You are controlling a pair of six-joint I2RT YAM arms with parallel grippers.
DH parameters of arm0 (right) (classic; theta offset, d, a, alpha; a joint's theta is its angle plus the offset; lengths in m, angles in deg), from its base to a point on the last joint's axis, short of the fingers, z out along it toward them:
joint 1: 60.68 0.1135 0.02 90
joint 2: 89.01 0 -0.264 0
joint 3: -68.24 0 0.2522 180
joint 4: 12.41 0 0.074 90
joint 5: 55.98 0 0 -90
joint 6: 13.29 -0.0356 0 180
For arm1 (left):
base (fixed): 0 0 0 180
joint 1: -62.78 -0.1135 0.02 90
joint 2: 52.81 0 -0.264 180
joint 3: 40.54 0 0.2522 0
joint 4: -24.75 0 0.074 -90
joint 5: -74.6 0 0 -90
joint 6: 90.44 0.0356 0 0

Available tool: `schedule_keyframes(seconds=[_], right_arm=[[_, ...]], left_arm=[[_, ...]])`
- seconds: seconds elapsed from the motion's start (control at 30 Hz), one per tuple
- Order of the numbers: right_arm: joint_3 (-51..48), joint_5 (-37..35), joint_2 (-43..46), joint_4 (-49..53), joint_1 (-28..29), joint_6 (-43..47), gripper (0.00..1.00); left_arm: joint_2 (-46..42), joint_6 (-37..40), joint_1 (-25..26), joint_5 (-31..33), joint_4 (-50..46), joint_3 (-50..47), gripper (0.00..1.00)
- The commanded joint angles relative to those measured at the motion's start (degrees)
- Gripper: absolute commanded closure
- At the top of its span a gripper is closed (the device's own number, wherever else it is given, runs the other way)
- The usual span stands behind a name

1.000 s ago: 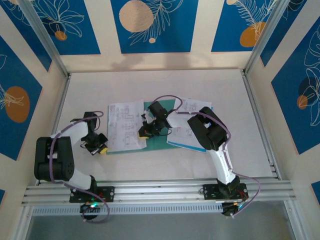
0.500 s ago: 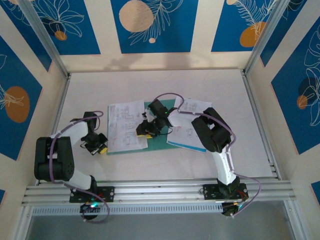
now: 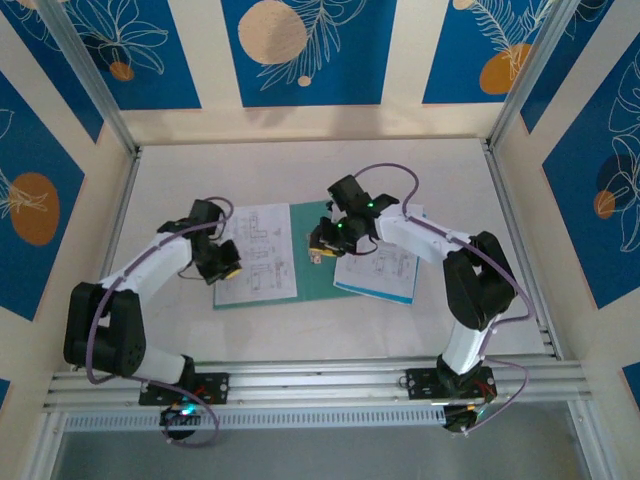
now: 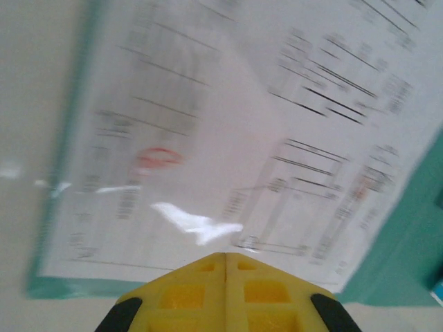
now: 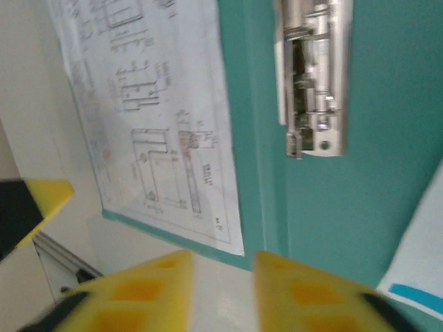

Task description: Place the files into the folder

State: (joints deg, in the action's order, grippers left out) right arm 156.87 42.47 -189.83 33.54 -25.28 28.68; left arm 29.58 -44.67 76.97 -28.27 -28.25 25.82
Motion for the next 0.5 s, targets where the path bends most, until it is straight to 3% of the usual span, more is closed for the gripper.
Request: schedule_keyframes(seconds=[0.0, 0.13, 0.47], right_arm=[[0.0, -3.0, -0.9, 4.0, 0.2, -6.8, 0.84], [4.2, -3.7, -5.0, 6.3, 0.4, -12.1, 0.99], [12.1, -4.9, -13.2, 10.9, 1.7, -17.8, 1.00]], left_arm=[[2.9, -2.9, 4.2, -4.7, 7.0, -1.3, 1.00], [7.0, -2.9, 7.3, -6.1, 10.1, -2.2, 1.00], [10.3, -5.3, 13.8, -6.5, 15.6, -7.2, 1.00]])
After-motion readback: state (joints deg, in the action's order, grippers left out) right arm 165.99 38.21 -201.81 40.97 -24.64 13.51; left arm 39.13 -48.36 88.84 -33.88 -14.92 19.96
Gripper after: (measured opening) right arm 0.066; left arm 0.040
